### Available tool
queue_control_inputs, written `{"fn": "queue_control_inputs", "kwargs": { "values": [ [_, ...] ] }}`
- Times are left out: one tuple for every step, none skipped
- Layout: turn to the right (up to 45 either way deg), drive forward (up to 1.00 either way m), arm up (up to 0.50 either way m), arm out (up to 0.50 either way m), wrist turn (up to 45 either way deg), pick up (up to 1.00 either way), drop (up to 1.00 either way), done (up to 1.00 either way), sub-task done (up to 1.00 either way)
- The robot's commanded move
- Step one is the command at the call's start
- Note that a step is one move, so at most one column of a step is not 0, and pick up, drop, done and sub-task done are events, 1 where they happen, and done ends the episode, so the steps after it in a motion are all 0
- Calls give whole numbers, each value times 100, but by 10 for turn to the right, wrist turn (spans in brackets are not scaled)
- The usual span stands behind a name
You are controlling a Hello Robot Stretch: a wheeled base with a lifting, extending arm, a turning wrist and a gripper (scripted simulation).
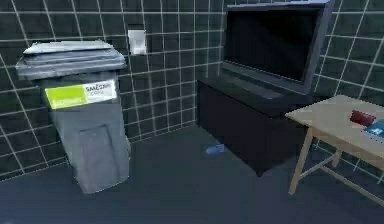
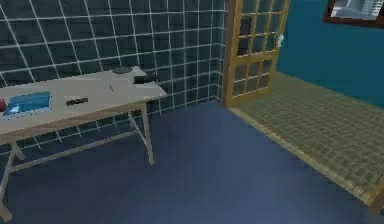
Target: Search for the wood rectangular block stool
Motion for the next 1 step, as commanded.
{"fn": "queue_control_inputs", "kwargs": {
  "values": [
    [-450, 0, 0, 0, 0, 0, 0, 0, 0]
  ]
}}
